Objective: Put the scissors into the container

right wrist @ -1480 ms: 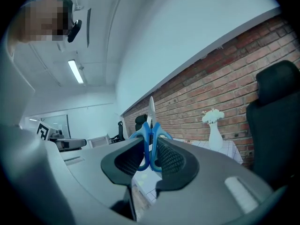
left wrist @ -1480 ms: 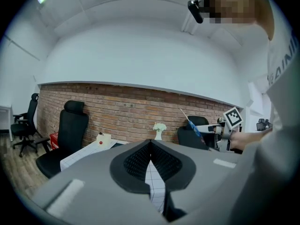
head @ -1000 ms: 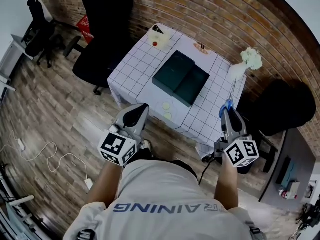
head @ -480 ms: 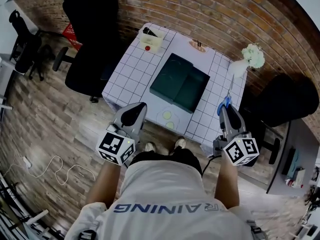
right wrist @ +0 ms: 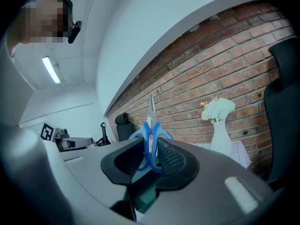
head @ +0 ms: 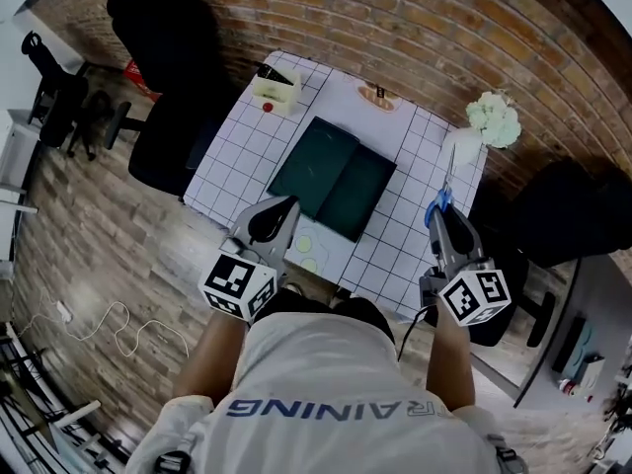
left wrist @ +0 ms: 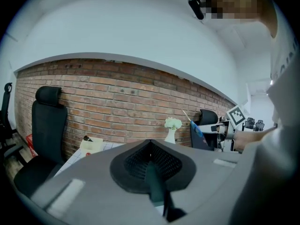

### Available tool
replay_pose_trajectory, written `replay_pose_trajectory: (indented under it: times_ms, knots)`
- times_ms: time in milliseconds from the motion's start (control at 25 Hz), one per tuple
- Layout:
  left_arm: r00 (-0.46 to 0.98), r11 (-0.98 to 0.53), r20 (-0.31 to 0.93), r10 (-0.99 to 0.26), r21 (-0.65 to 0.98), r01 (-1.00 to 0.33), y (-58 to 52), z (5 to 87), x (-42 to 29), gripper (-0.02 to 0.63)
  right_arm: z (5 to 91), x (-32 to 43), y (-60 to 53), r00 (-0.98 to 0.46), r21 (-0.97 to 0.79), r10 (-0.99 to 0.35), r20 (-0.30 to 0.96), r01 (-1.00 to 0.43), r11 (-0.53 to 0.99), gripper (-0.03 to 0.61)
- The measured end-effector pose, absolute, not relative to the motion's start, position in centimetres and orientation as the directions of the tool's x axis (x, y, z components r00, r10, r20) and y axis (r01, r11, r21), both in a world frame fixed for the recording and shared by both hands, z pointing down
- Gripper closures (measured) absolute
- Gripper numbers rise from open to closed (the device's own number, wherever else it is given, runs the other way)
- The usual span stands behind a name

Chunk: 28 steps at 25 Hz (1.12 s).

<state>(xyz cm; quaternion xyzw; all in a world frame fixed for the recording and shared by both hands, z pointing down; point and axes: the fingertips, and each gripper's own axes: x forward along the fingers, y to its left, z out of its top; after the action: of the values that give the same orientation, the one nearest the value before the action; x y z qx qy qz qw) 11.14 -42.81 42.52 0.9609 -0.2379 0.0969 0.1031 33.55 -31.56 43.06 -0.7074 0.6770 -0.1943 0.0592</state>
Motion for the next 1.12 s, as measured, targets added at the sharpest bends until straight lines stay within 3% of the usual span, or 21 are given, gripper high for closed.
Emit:
replay_pose_trajectory:
  times_ms: [160, 560, 880, 1120]
  knots:
    - [0.875, -0.877, 0.247, -0.417, 0.143, -0.458, -42.2, 42.9, 14.4, 0.612, 45.9, 35.8, -31.1, -0.001, -0.393, -0.969, 0.249, -0.914, -0.100, 0.472]
    - [0.896, -0.896, 0.257, -0.363, 0.167, -0.411, -45.7, 43.5, 14.6, 0.612, 47.1, 35.5, -32.8, 0.055, -0.393, -0.953, 0.298, -0.903, -0.175, 0.472]
    - [0.888, -0.881, 0.302, -0.347, 0.220, -0.419, -48.3, 46.6, 9.5, 0.612, 55.0, 27.6, -37.8, -0.037, -0.395, -0.854, 0.518, -0.897, -0.200, 0.472]
    - [0.882, -0.868, 0.310, -0.356, 0.240, -0.435, -49.7, 47.6, 6.4, 0.612, 61.6, 25.5, -39.5, -0.029, -0.302, -0.715, 0.699, -0.918, -0.257, 0.472]
